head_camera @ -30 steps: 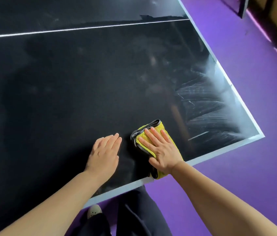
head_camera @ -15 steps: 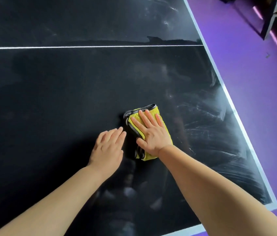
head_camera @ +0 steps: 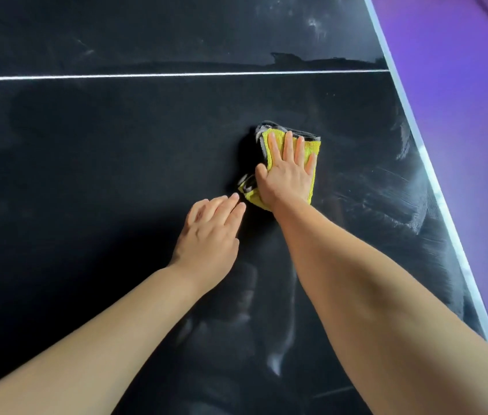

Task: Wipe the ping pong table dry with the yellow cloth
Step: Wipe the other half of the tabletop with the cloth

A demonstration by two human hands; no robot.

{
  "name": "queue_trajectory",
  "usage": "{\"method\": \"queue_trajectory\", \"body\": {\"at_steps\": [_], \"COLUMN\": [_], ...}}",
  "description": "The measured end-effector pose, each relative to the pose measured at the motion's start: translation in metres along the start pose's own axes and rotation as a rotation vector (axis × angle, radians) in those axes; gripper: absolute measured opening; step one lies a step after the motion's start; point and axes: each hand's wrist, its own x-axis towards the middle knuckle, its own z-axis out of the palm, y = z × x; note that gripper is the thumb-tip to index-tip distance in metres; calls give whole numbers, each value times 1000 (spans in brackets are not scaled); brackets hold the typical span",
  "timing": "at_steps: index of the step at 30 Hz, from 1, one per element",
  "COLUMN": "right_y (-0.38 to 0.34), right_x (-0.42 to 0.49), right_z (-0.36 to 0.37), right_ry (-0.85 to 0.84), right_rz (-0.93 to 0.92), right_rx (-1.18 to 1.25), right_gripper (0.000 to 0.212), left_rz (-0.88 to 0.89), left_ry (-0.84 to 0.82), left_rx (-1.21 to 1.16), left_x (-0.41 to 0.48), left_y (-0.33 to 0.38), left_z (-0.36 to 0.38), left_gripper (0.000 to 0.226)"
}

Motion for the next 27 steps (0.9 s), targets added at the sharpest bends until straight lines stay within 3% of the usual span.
{"method": "queue_trajectory", "body": {"at_steps": [13,23,27], "right_y": [96,111,96], "right_x": [-133,-268,-319], "right_z": [11,33,43], "right_ry": [17,-5,-4], "right_rz": [304,588,788], "right_rx": [78,80,140], "right_gripper": [72,73,72], "left_rz": [146,295,325], "left_ry": [-33,-7,15], "left_rx": [-7,-40,-57], "left_x": [-35,-103,-140], "left_y": [43,49,33], "left_z": [6,8,4], "left_gripper": [60,62,62]}}
